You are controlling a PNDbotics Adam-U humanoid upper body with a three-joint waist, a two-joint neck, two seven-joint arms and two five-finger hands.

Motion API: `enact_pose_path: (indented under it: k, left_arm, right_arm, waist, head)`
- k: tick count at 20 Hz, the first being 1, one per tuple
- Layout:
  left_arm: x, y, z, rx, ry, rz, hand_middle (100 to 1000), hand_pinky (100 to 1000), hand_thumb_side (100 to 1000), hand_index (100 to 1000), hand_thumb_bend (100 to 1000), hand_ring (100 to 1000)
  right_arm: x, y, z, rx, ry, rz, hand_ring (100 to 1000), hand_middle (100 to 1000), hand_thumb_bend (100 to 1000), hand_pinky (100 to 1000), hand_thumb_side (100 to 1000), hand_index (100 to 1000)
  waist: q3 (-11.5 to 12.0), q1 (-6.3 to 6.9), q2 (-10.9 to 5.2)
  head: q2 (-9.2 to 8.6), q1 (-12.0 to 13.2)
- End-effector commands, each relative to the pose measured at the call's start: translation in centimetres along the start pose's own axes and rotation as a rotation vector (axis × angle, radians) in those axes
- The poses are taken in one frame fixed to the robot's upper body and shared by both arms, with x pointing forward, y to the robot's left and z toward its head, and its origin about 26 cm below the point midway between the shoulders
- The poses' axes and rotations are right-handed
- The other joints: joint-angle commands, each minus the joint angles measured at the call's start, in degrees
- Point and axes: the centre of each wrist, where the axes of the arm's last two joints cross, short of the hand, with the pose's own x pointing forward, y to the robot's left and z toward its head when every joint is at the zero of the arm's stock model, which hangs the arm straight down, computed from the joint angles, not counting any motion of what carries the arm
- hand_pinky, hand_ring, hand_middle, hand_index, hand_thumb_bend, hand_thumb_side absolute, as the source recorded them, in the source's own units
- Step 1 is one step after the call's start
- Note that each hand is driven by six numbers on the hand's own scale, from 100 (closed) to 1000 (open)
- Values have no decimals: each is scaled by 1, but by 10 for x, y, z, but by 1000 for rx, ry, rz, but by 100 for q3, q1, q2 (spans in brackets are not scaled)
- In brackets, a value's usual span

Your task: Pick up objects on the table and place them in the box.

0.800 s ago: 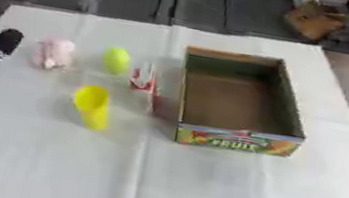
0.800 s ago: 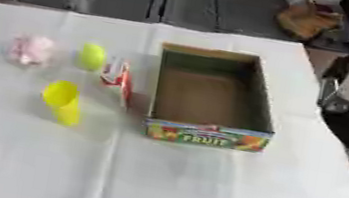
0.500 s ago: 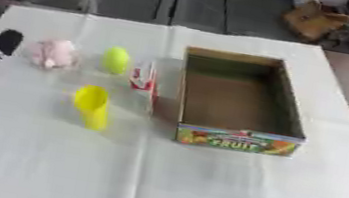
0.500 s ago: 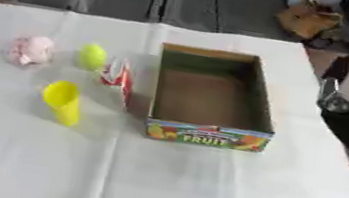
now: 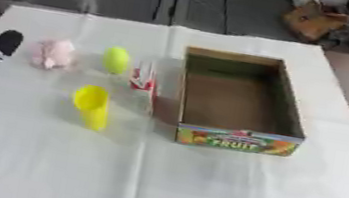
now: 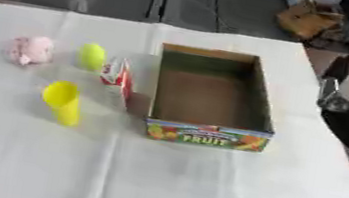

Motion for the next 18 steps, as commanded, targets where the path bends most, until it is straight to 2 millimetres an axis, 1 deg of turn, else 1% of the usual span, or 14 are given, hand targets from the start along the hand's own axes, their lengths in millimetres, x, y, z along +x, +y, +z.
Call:
enact_pose_path:
  k: [1,4,5,8,9,10,11,14,15,17,18]
  left_arm:
    - [5,5,-3,-12,-26,-23,781,650,445,929,651,672]
    - [3,5,-5,-63,-5,-52,779,648,461,929,653,671]
    - [3,5,-5,-83,3,-64,786,651,494,932,658,676]
    - [-1,6,-11,-195,28,-138,793,655,516,934,668,681]
    - [-2,7,-13,-238,29,-164,804,662,552,940,693,694]
    - [-3,7,-17,-292,27,-196,804,662,552,940,693,694]
    - [-4,7,-20,-335,24,-220,808,671,587,942,721,706]
    - [-11,6,-28,-430,23,-269,808,673,591,942,725,708]
    - [-14,5,-30,-463,24,-281,806,683,618,938,761,718]
    - [-22,-3,-37,-570,33,-324,811,699,611,938,791,732]
    - [-26,-6,-40,-618,37,-352,811,699,611,938,791,732]
  right_arm:
    - [3,-8,-4,-20,-26,25,651,748,100,554,297,915]
    - [3,-9,-4,-20,-26,25,651,748,100,554,296,915]
    - [3,-9,-4,-19,-26,25,651,748,100,554,295,915]
    - [4,-8,-4,-17,-27,24,651,748,100,554,296,915]
    - [4,-8,-4,-15,-28,24,651,748,100,554,292,915]
    - [4,-8,-5,-14,-30,23,651,748,100,554,292,915]
    - [4,-8,-5,-13,-32,23,651,748,100,554,291,915]
    - [4,-8,-5,-13,-34,20,651,748,100,554,292,915]
    - [5,-8,-5,-12,-34,20,651,748,100,554,298,915]
    - [5,-8,-5,-9,-35,18,651,748,100,554,295,915]
    - [5,-7,-5,-7,-36,17,651,748,100,554,295,915]
  waist:
    - [0,7,-68]
    - [-4,6,-70]
    - [-7,6,-71]
    - [-17,7,-77]
    - [-23,10,-79]
    - [-31,13,-81]
    - [-40,16,-82]
    - [-62,18,-83]
    - [-78,21,-82]
    - [-105,22,-83]
    - [-113,23,-85]
  head:
    - [-41,-13]
    - [-47,-32]
    - [-51,-34]
    - [-57,-37]
    - [-57,-33]
    - [-58,-25]
    - [-61,-17]
    - [-73,-5]
    - [-79,2]
    - [-81,6]
    - [-80,7]
